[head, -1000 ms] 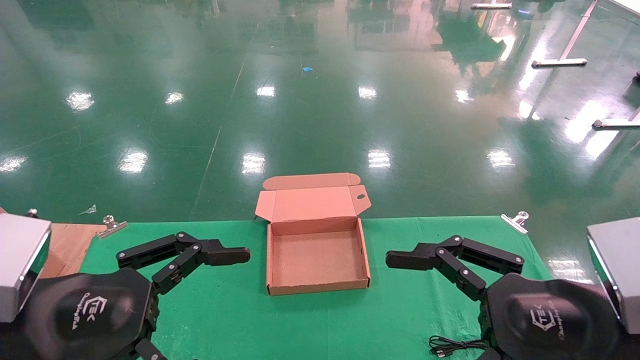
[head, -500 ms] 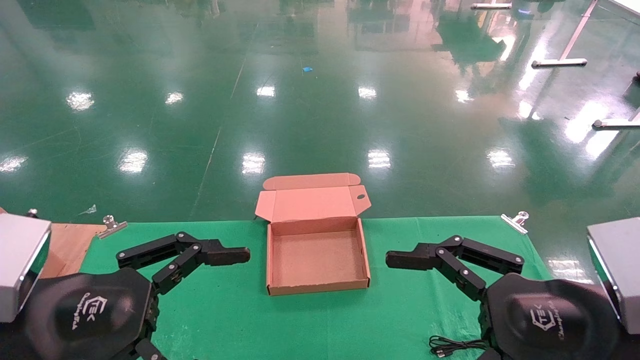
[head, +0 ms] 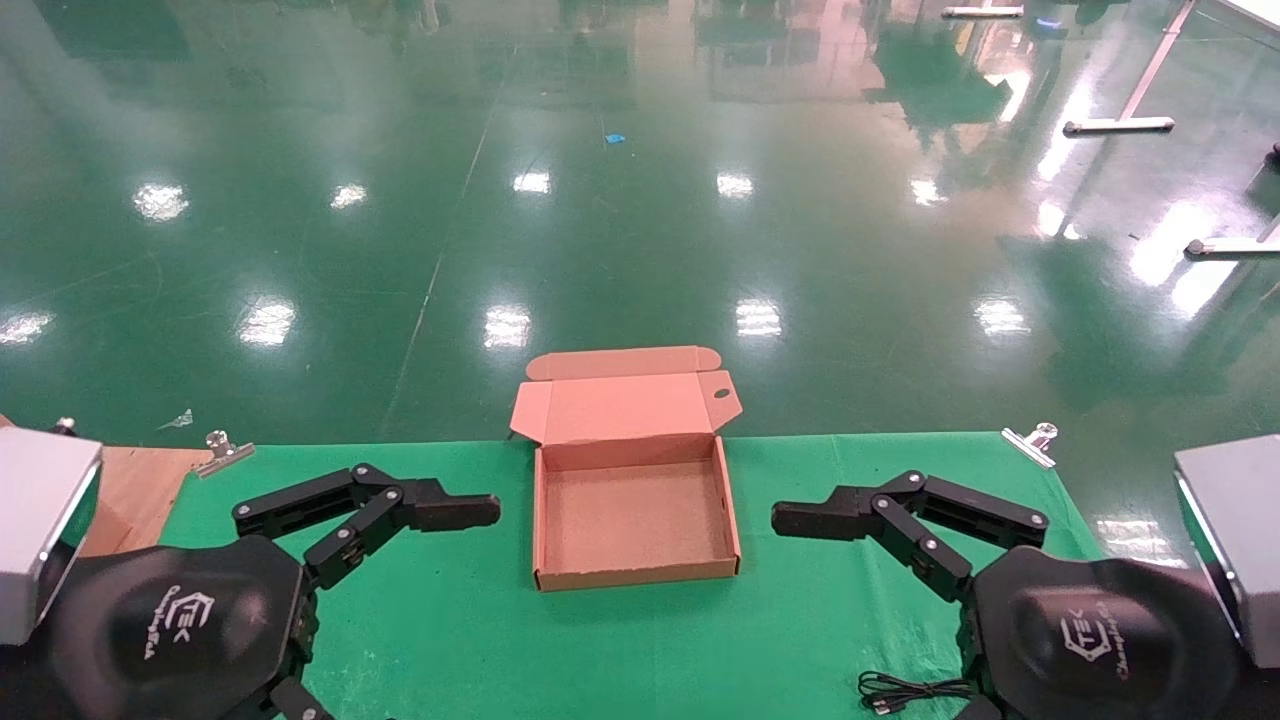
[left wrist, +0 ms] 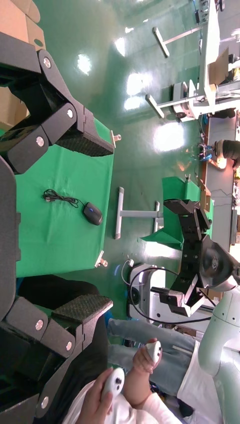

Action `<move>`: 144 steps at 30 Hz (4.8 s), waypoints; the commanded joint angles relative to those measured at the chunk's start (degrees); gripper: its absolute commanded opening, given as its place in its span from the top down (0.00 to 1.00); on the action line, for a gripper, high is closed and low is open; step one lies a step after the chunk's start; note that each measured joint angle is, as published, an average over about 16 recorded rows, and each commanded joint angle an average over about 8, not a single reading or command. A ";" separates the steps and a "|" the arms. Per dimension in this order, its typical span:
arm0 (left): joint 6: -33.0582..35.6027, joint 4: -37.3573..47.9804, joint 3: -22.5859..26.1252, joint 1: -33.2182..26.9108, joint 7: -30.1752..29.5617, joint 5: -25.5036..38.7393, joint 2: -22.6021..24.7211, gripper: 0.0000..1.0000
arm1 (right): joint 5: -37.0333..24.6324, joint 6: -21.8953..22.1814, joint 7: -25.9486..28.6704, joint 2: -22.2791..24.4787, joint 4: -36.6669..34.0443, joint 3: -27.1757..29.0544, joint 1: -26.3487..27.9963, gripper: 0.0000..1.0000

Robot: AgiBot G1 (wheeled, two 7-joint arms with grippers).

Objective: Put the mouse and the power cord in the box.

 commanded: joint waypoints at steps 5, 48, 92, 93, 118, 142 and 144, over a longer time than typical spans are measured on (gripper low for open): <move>0.69 3.08 3.03 -3.65 2.32 7.52 1.55 0.00 | -12.06 0.84 -2.05 -0.45 -1.39 -3.97 3.80 0.00; -8.02 58.03 24.41 -23.10 36.31 54.03 19.28 0.00 | -62.78 18.63 -35.32 -29.41 -55.78 -25.45 23.16 0.00; -15.98 71.37 24.73 -24.56 44.92 54.85 23.49 1.00 | -59.75 21.81 -47.34 -32.69 -72.23 -23.41 27.26 1.00; -16.07 71.45 24.72 -24.59 44.96 54.85 23.46 1.00 | -59.74 21.86 -47.36 -32.66 -72.30 -23.40 27.31 1.00; -11.42 71.60 24.70 -26.81 46.39 54.82 21.96 1.00 | -58.64 17.75 -48.14 -30.83 -72.76 -22.64 29.57 1.00; -7.25 66.12 24.93 -48.79 43.99 55.56 27.93 1.00 | -54.18 12.75 -44.95 -39.09 -67.79 -19.53 48.37 1.00; -7.78 66.23 24.53 -50.20 43.92 55.01 29.36 1.00 | -54.03 13.90 -44.33 -40.74 -67.49 -19.46 49.38 1.00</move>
